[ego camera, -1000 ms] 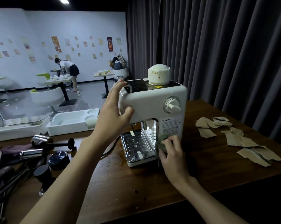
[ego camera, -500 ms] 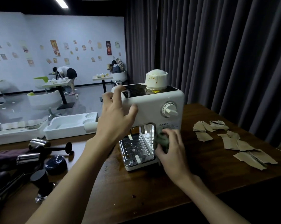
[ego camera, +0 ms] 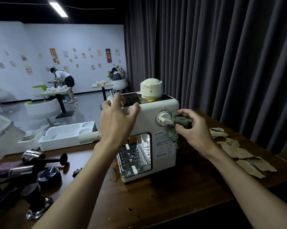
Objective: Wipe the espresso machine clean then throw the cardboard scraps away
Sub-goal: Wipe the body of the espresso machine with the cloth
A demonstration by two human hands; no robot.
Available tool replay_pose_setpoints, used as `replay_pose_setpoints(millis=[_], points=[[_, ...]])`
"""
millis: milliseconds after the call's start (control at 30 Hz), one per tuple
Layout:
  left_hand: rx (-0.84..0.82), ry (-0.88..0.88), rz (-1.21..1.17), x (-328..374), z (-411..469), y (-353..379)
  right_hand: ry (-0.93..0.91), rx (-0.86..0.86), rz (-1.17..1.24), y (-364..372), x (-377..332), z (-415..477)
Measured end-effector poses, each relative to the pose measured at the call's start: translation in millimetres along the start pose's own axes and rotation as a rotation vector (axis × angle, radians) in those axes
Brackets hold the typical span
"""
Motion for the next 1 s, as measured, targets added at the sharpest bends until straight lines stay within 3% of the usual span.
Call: replay_pose_setpoints(millis=[200, 367, 600, 767, 1000], points=[[0.022, 0.083, -0.027, -3, 5, -5, -0.027, 0.010, 0.024, 3, -10, -6], [-0.076, 0.106, -0.032, -13, 16, -13, -0.080, -0.032, -0.020, 5, -18, -20], [-0.079, 0.015, 0.446, 15, -5, -3, -0.081, -0.088, -0.003, -1, -23, -5], [-0.057, -0.035, 0.244, 14, -14, 13, -0.077, -0.101, -0.025, 2, -21, -6], [0.025, 0.063, -0.068, -7, -4, 1, -0.082, -0.118, -0.014, 15, -43, -23]])
Point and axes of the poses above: each hand's wrist, its own z-axis towards the middle knuckle, its own y-axis out of the palm, x = y × z, the point moved 5 cm from there along z, towards the middle knuckle, and after that the axes turned 2 degrees about -x, right-handed, at the moved point
